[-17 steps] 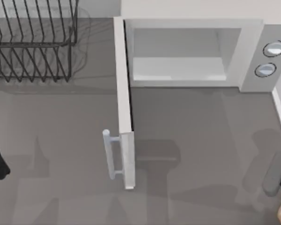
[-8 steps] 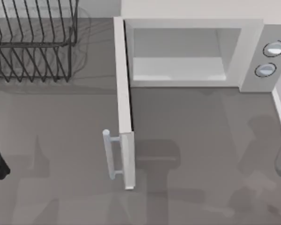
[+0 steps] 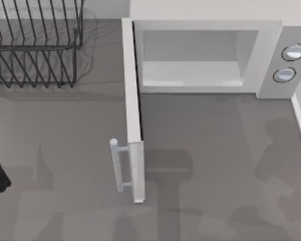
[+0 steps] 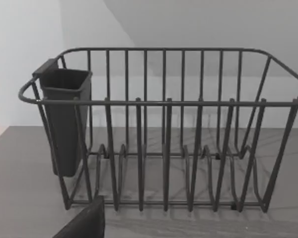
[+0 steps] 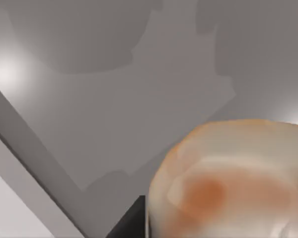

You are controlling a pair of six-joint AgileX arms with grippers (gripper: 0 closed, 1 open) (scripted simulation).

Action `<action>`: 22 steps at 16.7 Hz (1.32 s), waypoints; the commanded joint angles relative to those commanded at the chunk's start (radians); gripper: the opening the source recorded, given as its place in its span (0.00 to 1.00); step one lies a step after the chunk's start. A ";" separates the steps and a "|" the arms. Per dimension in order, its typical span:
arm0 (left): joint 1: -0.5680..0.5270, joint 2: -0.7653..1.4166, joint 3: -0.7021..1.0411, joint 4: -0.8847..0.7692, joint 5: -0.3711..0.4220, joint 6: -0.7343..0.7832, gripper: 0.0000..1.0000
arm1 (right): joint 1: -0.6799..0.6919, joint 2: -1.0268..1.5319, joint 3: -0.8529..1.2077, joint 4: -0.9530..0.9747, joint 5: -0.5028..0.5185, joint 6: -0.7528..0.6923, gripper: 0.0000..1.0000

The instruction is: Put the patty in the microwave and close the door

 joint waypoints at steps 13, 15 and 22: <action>0.000 0.000 0.000 0.000 0.000 0.000 1.00 | 0.160 0.482 0.177 0.746 0.250 0.404 0.00; 0.000 0.000 0.000 0.000 0.000 0.000 1.00 | 0.197 0.597 0.206 0.956 0.311 0.512 0.00; 0.000 0.000 0.000 0.000 0.000 0.000 1.00 | 0.308 0.901 0.304 1.598 0.508 0.871 0.00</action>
